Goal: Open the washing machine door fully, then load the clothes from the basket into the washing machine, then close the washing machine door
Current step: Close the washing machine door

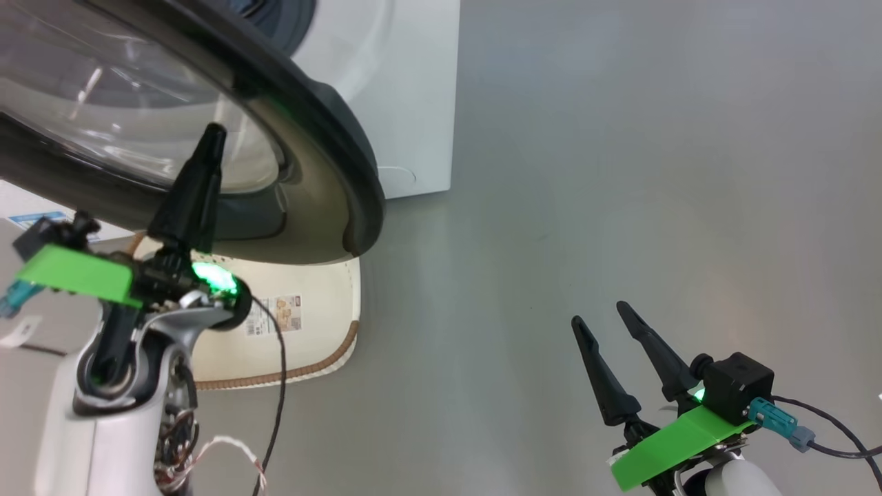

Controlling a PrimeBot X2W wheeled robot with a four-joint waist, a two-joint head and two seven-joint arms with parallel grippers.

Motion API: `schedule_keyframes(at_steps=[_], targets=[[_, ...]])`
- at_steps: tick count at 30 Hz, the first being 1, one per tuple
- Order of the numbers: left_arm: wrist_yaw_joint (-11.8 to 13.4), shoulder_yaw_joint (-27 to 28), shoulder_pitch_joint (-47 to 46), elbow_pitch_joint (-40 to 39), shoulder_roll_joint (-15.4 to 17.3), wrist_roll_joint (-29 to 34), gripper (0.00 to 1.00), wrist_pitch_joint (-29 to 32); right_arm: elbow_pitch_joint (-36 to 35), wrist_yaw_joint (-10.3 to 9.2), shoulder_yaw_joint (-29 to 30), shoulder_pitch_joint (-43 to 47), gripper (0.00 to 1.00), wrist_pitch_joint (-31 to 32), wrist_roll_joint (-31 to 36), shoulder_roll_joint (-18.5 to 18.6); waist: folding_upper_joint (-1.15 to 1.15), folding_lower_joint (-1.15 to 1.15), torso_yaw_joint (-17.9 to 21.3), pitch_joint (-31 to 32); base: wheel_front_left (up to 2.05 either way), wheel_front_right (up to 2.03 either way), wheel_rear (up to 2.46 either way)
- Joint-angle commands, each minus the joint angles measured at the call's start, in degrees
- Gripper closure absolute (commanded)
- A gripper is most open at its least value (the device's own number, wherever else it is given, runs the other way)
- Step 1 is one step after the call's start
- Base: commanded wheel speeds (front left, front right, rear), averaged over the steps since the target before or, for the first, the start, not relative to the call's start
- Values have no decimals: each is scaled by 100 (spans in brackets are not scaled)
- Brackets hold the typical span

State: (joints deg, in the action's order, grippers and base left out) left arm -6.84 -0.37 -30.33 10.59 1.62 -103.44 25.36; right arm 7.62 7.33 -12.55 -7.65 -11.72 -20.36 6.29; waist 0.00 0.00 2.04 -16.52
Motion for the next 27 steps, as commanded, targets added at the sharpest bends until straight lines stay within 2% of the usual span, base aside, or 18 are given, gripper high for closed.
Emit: schedule_keyframes(at_steps=[1, 14, 22, 25, 26, 27], targets=[[-63, 238, 169, -254, 126, 3, 100, -89, -98, 16, -162, -79, 0, -82, -56, -10, 0, 0, -58, 110, 0, 0, 0], [-64, 372, 1244, -819, 126, 37, 100, -613, 110, 16, -230, -30, 0, -190, -156, -110, 0, 0, -137, 687, 0, 0, 0], [-64, 402, 2037, -1168, 126, 124, 100, -1231, 166, 16, -200, 58, 0, -236, -167, -174, 0, 0, -210, 970, 0, 0, 0], [-64, 377, 2300, -1330, 126, 28, 93, -1465, 169, 16, -208, 91, 0, -247, -168, -199, 0, 0, -262, 1053, 0, 0, 0], [-64, 362, 2472, -1403, 126, -3, 70, -1597, 175, 16, -219, 113, 0, -251, -168, -213, 0, 0, -285, 1098, 0, 0, 0], [-64, 346, 2558, -1416, 126, 20, 61, -1651, 180, 16, -220, 121, 0, -253, -169, -218, 0, 0, -297, 1121, 0, 0, 0]])
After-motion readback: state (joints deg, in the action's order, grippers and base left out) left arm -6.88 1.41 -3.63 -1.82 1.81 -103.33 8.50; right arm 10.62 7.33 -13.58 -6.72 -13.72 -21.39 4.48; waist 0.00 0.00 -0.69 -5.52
